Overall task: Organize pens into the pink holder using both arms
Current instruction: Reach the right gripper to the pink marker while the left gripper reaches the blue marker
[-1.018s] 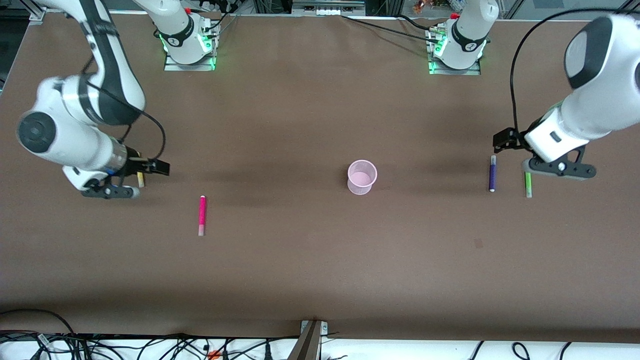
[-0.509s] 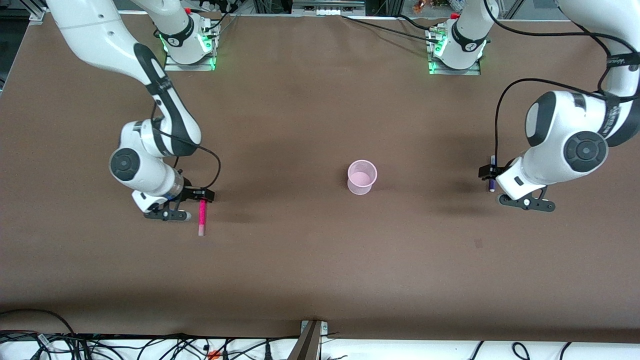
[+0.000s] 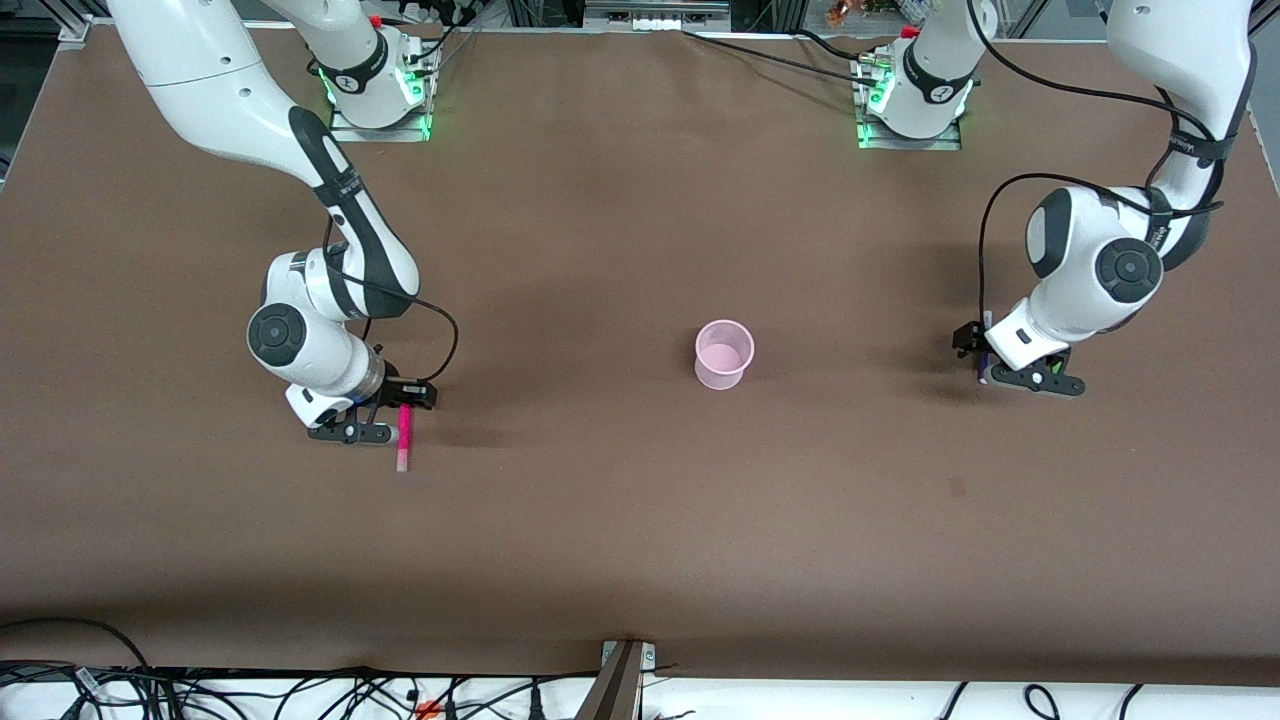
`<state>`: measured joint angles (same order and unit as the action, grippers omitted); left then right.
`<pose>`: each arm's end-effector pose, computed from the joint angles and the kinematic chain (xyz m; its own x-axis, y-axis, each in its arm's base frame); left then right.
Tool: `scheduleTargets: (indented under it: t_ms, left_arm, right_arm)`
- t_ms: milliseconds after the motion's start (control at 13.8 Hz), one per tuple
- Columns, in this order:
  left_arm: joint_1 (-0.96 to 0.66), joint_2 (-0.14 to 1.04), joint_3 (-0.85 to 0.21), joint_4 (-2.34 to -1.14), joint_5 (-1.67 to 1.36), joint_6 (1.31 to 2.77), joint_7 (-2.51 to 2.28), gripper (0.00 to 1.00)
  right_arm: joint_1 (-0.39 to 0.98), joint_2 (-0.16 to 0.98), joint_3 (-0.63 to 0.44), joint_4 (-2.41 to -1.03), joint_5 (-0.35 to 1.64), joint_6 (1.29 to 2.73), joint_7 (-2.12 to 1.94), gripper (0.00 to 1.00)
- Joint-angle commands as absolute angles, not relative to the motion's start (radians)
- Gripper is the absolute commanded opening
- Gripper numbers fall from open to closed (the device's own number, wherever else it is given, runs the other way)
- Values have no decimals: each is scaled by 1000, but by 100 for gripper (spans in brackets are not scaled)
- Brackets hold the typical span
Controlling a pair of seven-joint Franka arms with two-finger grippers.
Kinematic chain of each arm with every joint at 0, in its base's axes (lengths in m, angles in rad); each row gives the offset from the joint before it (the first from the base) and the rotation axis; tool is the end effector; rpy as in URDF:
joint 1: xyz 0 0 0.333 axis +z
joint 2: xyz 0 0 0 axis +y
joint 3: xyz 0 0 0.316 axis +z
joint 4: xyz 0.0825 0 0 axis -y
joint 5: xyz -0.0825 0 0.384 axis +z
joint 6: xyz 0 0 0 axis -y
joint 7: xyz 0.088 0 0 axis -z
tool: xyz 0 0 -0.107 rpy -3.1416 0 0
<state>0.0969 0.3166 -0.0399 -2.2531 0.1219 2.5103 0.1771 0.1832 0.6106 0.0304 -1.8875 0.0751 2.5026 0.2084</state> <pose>0.5347 0.0292 0.2174 0.9741 -0.2153 -0.0696 -0.2185 -0.9749 -0.0419 0.6196 0.1330 0.1804 0.9981 -0.0602 -0.0107 -0.0607 -0.9963 -0.0615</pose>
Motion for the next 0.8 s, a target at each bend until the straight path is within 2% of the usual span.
scheduleTargets:
  t_ms: [0, 73, 291, 364, 436, 582, 727]
  left_arm:
    - [106, 328, -44, -2260, 138, 2522, 209, 100]
    - [107, 342, -44, -2255, 138, 2525, 209, 100]
    - [126, 414, -43, -2246, 137, 2621, 209, 100]
    - [135, 425, -43, -2247, 138, 2634, 209, 100]
    - [135, 425, -43, -2247, 138, 2634, 210, 90]
    - [135, 423, -44, -2247, 138, 2632, 210, 47]
    - [140, 422, -43, -2247, 138, 2631, 210, 27]
  right_arm:
    - [176, 617, 29, -1907, 91, 2539, 203, 42]
    - [176, 618, 29, -1907, 91, 2543, 201, 34]
    - [176, 618, 29, -1905, 91, 2537, 213, 0]
    - [175, 617, 29, -1905, 91, 2533, 213, 0]
    - [175, 611, 29, -1905, 92, 2530, 207, 0]
    - [175, 597, 29, -1893, 92, 2459, 210, 0]
    - [175, 568, 29, -1882, 113, 2390, 228, 0]
